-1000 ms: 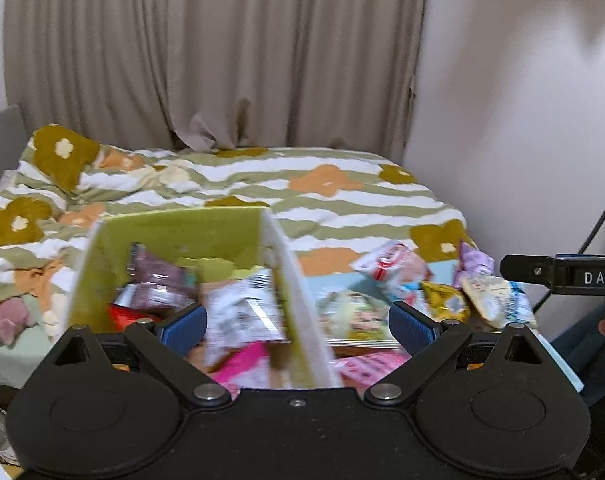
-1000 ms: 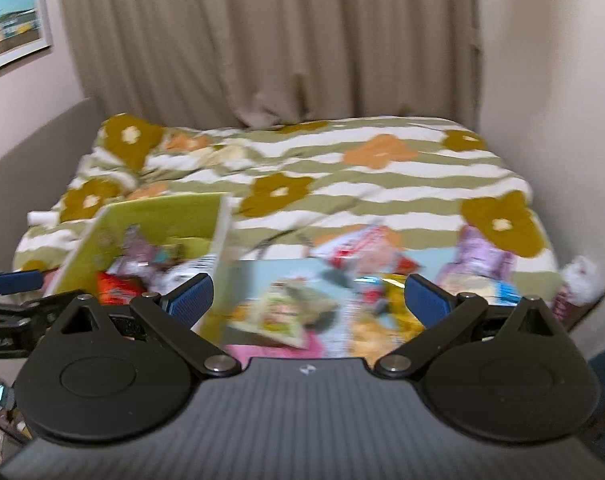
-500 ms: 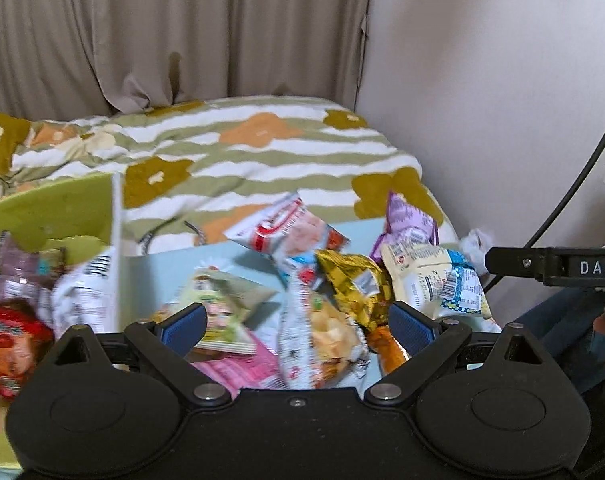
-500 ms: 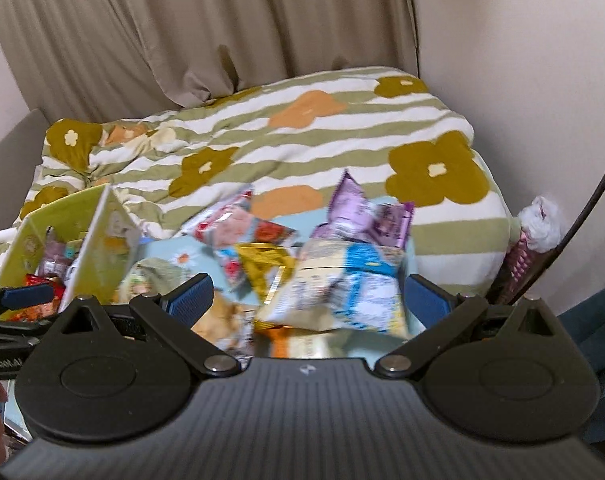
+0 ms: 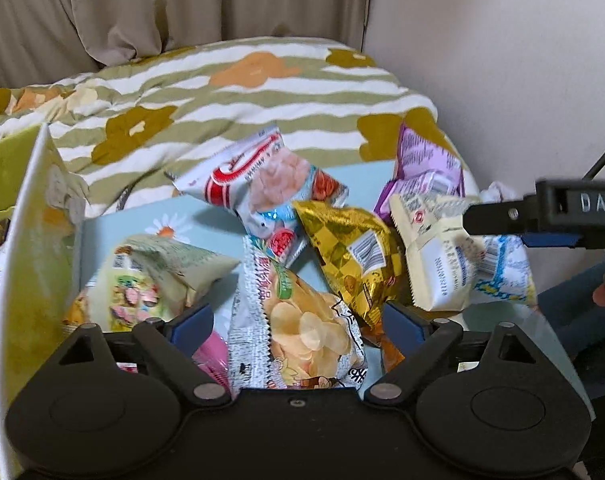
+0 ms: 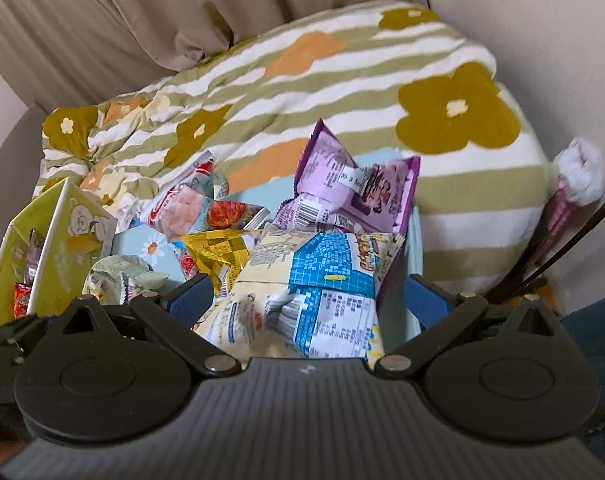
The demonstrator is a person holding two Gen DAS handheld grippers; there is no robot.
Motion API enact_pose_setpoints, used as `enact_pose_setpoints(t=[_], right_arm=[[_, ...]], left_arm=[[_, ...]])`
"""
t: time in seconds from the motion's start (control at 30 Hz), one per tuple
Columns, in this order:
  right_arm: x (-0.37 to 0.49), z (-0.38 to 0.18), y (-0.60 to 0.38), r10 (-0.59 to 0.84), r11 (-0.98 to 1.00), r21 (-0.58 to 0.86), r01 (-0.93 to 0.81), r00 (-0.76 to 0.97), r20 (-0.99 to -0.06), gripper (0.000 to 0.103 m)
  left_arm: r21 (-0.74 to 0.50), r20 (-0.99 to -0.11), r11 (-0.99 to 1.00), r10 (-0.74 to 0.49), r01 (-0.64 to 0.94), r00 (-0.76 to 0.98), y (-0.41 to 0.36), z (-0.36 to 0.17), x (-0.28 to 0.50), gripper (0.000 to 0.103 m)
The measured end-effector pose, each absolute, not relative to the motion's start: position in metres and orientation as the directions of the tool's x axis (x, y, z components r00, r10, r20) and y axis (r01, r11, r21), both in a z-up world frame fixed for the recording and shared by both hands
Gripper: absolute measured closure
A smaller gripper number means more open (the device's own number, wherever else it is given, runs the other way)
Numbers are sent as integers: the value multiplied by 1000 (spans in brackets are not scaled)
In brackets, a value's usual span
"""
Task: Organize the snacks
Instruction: 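Grasp the silver chip bag with the left tool while the right tool grasps the blue-printed bag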
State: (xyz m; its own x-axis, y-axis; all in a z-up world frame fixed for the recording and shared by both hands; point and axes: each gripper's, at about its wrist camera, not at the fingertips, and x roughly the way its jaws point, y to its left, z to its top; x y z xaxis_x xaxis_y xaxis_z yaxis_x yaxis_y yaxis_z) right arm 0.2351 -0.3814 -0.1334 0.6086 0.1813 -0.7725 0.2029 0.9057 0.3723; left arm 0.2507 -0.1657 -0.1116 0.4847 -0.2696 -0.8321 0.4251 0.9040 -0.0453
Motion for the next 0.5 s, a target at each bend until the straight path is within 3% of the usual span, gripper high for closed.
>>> enact_pose_setpoints(t=[0.3, 0.47, 0.5], right_arm=[[252, -152, -386, 225, 883, 415, 220, 577, -785, 0], [259, -161, -386, 241, 873, 429, 234, 558, -794, 0], [260, -162, -386, 243, 871, 430, 235, 555, -796, 0]], left_arm=[[-7, -870, 902, -218, 432, 442, -173, -137, 259, 10], [-41, -880, 908, -231, 417, 416, -168, -144, 262, 17], [-32, -879, 909, -224, 417, 420, -169, -144, 261, 23]])
